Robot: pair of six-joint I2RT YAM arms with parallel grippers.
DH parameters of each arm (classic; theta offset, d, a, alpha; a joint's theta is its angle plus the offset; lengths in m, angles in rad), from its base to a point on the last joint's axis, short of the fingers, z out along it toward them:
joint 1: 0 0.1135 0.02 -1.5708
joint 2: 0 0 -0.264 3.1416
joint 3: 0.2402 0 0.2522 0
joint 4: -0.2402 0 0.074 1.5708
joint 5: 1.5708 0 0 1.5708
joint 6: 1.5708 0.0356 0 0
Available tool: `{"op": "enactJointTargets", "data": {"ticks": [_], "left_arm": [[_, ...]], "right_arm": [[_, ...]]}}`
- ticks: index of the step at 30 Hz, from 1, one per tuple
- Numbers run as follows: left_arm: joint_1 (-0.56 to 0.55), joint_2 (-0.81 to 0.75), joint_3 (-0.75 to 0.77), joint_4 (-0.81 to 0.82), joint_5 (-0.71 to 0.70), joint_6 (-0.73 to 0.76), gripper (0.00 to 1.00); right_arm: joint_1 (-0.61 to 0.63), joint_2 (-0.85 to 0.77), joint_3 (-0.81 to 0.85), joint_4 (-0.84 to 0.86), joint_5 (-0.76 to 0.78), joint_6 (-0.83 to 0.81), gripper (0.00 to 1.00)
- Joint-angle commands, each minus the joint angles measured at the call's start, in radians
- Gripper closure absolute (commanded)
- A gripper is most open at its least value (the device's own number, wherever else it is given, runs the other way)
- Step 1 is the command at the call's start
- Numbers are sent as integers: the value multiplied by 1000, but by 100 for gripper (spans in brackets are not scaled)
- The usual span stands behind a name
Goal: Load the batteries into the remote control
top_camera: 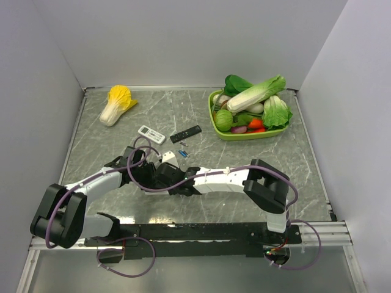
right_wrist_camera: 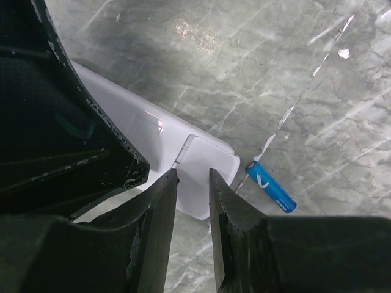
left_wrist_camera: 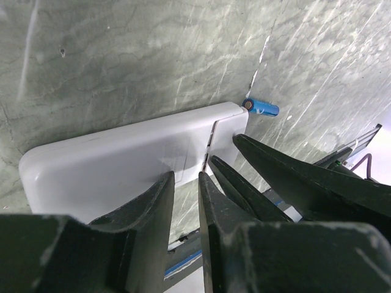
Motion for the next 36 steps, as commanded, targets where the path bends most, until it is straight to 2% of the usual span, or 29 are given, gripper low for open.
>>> {"op": "enactJointTargets", "data": {"ticks": [1,7,20,36], "left_arm": [[-10,25,-38,-10,-33,3,71],[-10,-1,-40,-13,-27,-8,71],[-10,-83,-20,-37,-24,-45,69],[-7,-267,31,-160,-190,-78,59]], "right_arm": [[20,37,-42,46,-46,53,66],[18,40,-68,54,-29,55,76],[9,-39,-82,132,-63,58,78],[0,-143,-19,117,0,-36,78]]}}
